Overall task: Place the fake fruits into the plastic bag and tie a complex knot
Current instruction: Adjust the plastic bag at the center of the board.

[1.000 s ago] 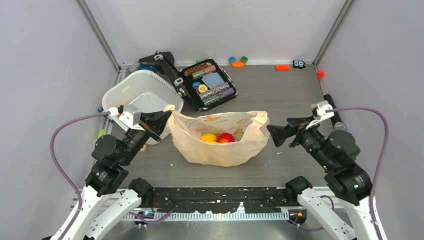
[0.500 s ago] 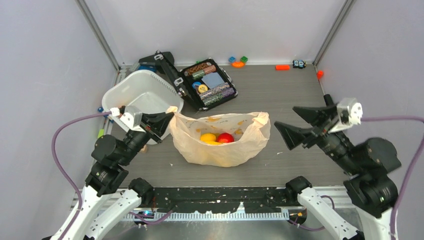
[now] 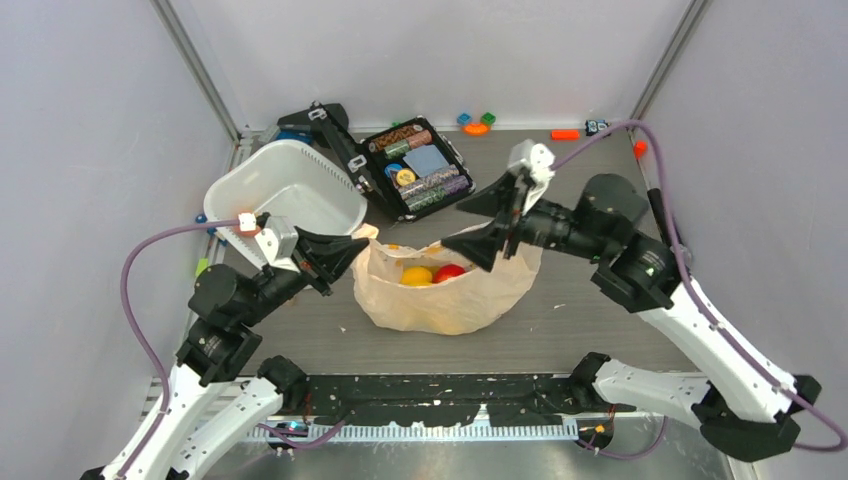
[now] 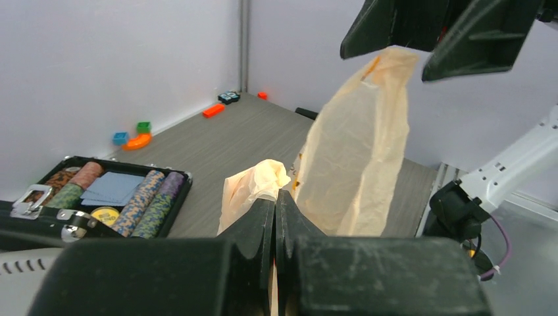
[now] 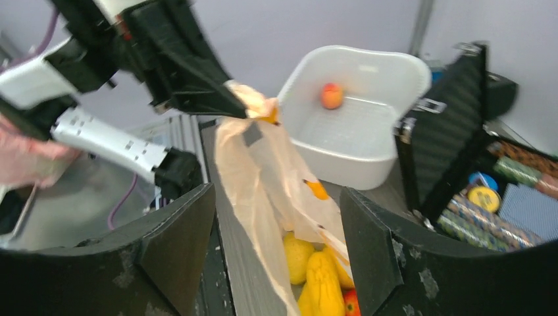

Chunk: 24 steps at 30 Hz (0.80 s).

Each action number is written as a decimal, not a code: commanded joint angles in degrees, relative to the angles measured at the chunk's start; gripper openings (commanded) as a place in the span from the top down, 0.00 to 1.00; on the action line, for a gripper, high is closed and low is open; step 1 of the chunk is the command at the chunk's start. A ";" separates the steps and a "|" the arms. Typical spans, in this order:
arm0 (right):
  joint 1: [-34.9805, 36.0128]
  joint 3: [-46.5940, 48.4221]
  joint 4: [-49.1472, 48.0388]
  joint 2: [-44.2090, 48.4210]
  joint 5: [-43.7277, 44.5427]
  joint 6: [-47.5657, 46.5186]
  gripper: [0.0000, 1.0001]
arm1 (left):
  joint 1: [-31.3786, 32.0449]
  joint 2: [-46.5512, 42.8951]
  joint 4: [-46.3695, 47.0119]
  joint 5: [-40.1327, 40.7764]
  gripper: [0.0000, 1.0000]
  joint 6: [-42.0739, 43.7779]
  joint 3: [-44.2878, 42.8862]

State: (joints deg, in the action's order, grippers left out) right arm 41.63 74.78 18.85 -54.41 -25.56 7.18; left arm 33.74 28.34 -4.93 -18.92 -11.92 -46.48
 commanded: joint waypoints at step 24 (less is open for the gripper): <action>21.02 -3.43 -21.02 -11.76 8.76 -30.84 0.52 | -0.08 2.06 4.01 -9.17 1.00 -1.61 -1.33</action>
State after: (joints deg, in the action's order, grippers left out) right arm 62.19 70.43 3.42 -65.43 -16.38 -22.33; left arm 33.74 30.06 -3.57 -26.92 -13.13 -46.48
